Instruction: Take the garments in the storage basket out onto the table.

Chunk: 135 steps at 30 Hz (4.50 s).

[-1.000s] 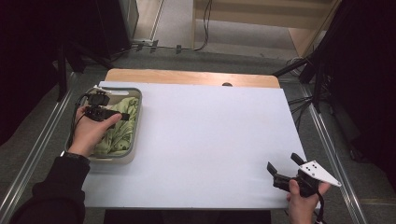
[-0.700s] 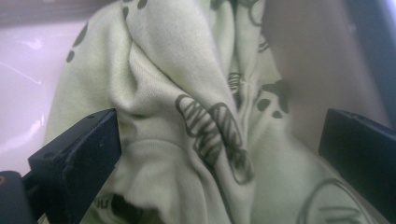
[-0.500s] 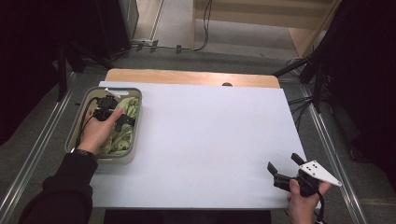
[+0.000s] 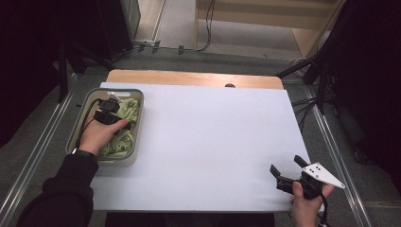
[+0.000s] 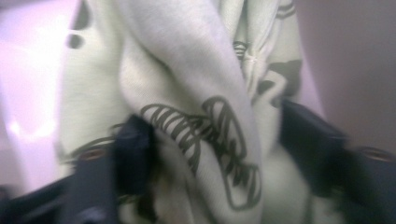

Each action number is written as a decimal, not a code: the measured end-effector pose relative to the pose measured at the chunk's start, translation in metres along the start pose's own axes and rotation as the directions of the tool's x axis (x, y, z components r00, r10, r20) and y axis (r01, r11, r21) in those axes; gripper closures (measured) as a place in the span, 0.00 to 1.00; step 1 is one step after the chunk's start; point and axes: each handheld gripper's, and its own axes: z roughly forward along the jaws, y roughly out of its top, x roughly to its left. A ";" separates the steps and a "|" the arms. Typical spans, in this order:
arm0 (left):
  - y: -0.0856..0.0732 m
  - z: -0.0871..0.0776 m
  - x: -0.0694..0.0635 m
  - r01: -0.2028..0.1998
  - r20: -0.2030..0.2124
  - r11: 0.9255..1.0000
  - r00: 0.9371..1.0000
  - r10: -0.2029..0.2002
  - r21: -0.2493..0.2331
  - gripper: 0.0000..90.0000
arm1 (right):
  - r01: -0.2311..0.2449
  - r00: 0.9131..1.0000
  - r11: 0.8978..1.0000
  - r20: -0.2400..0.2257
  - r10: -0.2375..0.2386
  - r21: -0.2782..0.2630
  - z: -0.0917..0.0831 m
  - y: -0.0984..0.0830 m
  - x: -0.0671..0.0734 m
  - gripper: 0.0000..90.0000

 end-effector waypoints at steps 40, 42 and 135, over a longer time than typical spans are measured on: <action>0.000 0.018 -0.004 -0.017 -0.048 0.996 0.999 0.021 0.086 0.02 | 0.002 1.000 1.000 -0.007 -0.002 0.014 0.004 -0.002 0.000 0.00; 0.001 0.015 -0.005 -0.038 -0.041 0.996 0.998 0.042 0.084 0.10 | 0.004 1.000 1.000 -0.006 -0.004 0.014 0.004 -0.002 0.001 0.00; -0.025 -0.099 0.000 0.128 0.209 0.659 0.977 0.044 -0.741 0.71 | -0.008 1.000 1.000 -0.007 0.008 0.011 0.005 -0.004 -0.003 0.00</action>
